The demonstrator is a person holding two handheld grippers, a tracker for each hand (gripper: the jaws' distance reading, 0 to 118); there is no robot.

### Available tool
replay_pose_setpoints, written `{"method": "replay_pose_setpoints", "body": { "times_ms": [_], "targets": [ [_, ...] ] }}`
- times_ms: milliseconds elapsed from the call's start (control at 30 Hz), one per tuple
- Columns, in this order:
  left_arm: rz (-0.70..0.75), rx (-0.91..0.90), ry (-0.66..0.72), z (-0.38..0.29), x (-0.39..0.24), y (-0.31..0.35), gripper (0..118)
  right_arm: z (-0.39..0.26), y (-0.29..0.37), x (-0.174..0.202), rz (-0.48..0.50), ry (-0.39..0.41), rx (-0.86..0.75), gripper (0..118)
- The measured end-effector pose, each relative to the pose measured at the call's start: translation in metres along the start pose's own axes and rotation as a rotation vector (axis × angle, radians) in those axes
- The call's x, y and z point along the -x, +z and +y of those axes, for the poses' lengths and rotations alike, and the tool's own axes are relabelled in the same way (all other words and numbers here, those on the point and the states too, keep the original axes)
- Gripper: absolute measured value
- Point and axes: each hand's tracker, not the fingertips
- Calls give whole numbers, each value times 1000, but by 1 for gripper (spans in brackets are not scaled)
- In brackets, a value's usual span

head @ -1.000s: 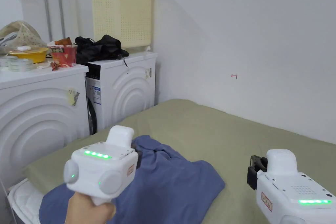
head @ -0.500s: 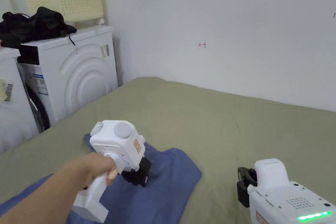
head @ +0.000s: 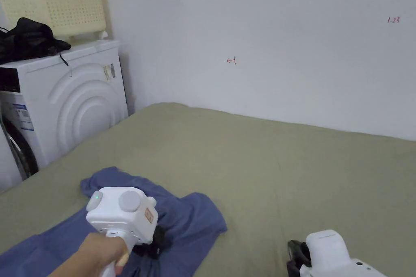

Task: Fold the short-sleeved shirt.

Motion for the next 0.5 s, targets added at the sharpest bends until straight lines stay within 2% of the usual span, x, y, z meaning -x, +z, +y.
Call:
{"method": "replay_pose_setpoints", "body": {
  "times_ms": [33, 67, 133, 200, 300, 400, 500],
  "targets": [
    [22, -62, 64, 0, 3, 6, 13, -4, 3, -3, -23, -8, 1, 1],
    [-53, -101, 104, -1, 10, 10, 0, -9, 6, -5, -37, -27, 13, 1],
    [-134, -53, 89, 0, 9, 10, 0, -18, 9, -11, -37, -56, 36, 1],
    [-64, -61, 3, -2, 3, 22, 0, -25, 11, -16, -45, -74, 58, 1],
    [-108, -68, 47, 3, -6, 44, 1, -29, 20, -31, -53, -91, 66, 1],
    [-54, -156, -92, 13, -36, 82, 1, -25, 34, -55, -104, -111, 53, 1],
    [-95, -184, -141, 28, -73, 107, 1, -20, 57, -84, -167, -126, 36, 1]
  ]
}}
